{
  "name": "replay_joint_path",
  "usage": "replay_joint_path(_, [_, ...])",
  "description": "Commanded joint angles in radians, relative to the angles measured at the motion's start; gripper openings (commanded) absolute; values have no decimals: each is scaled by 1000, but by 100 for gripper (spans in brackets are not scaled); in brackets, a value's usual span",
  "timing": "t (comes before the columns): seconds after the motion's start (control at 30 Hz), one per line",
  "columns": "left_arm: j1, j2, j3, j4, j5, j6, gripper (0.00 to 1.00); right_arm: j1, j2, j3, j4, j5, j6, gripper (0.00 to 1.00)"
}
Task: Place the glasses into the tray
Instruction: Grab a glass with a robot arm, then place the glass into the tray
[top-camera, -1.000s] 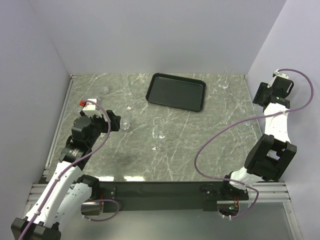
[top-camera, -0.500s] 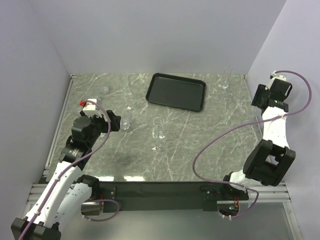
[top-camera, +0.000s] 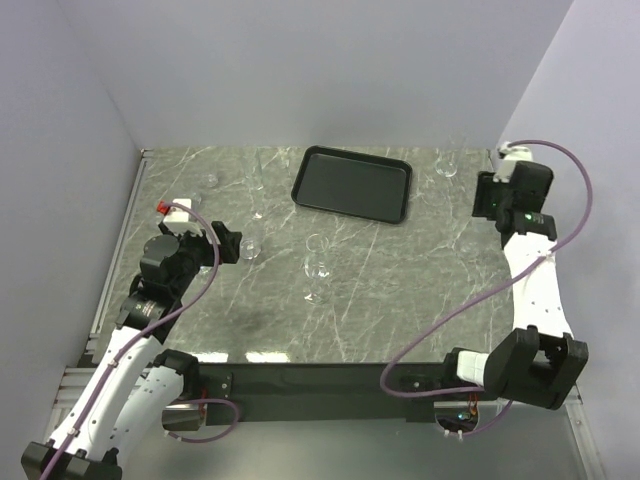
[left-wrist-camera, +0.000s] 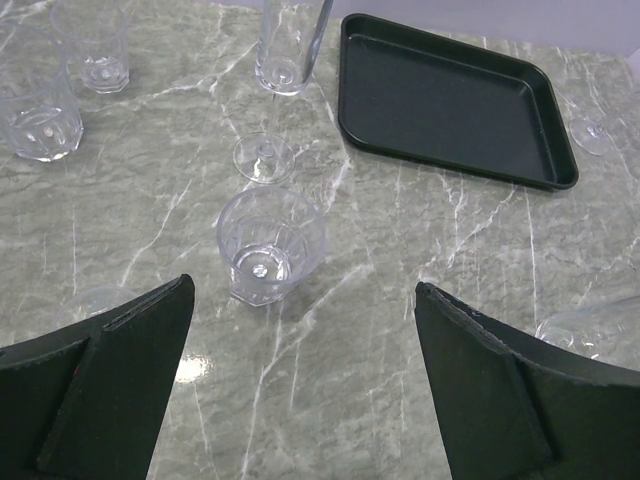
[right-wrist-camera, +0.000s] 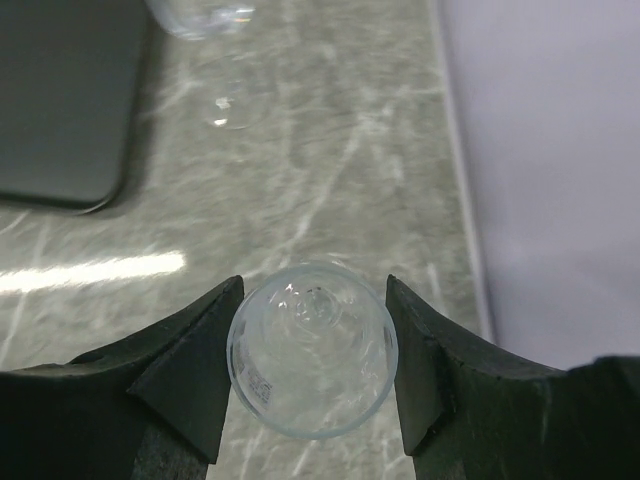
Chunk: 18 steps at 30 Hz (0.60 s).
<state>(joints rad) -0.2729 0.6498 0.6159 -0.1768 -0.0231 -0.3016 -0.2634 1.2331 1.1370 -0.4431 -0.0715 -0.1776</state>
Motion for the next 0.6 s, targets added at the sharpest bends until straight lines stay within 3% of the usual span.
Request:
replay_joint_path(0.0, [-3,-16,28,46,15,1,98,82,-44,1,11,-22,-16,27])
replay_joint_path(0.3, [-3,-41,27,46,9,5,98,286,18,131,-48,-82,10,27])
replay_joint_path(0.57, [-3,-38,28,43,-3,13,98,386,167,323,-78,-111,26,27])
